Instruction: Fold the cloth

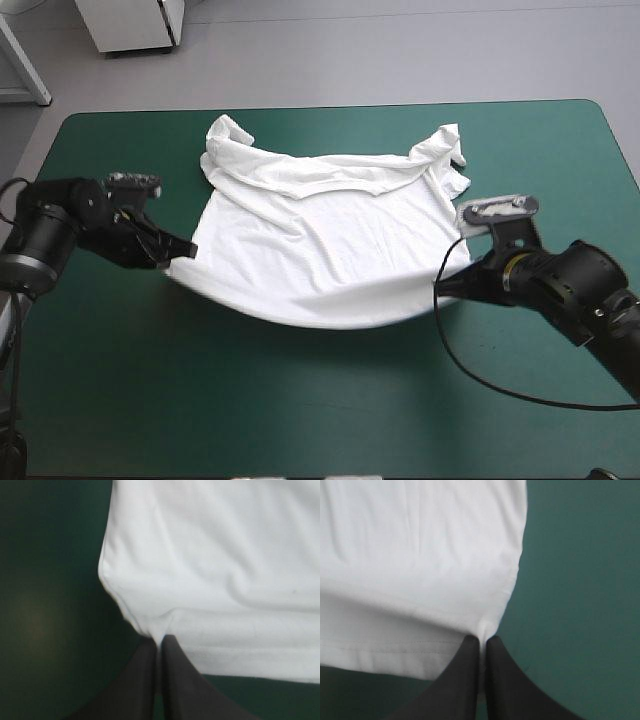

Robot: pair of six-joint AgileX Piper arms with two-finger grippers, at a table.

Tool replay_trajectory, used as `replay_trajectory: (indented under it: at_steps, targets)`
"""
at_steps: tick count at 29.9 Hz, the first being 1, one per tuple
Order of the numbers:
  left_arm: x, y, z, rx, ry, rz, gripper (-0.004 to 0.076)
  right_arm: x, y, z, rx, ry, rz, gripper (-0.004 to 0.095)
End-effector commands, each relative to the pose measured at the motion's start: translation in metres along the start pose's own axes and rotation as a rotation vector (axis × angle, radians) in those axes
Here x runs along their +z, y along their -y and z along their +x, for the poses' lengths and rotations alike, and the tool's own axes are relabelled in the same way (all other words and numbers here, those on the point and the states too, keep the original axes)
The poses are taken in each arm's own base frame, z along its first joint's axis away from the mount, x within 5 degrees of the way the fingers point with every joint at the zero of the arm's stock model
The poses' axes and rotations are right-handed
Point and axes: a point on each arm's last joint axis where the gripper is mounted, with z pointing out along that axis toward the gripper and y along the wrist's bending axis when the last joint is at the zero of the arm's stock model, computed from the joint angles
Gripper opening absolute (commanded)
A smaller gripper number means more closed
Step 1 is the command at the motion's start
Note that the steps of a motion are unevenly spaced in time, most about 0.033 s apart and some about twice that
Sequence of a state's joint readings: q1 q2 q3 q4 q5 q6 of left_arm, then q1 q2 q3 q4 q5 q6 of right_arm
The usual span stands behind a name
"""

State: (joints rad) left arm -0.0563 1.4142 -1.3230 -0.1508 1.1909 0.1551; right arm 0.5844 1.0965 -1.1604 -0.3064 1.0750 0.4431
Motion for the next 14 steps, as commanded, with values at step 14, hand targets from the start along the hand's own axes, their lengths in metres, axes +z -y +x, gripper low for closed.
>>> replay_trajectory:
  at_steps: [14]
  targets:
    - [-0.292, 0.06, -0.012, 0.194, 1.031, 0.14, -0.0022, -0.226, 0.048, -0.119, -0.097, 0.892, 0.138, -0.0013]
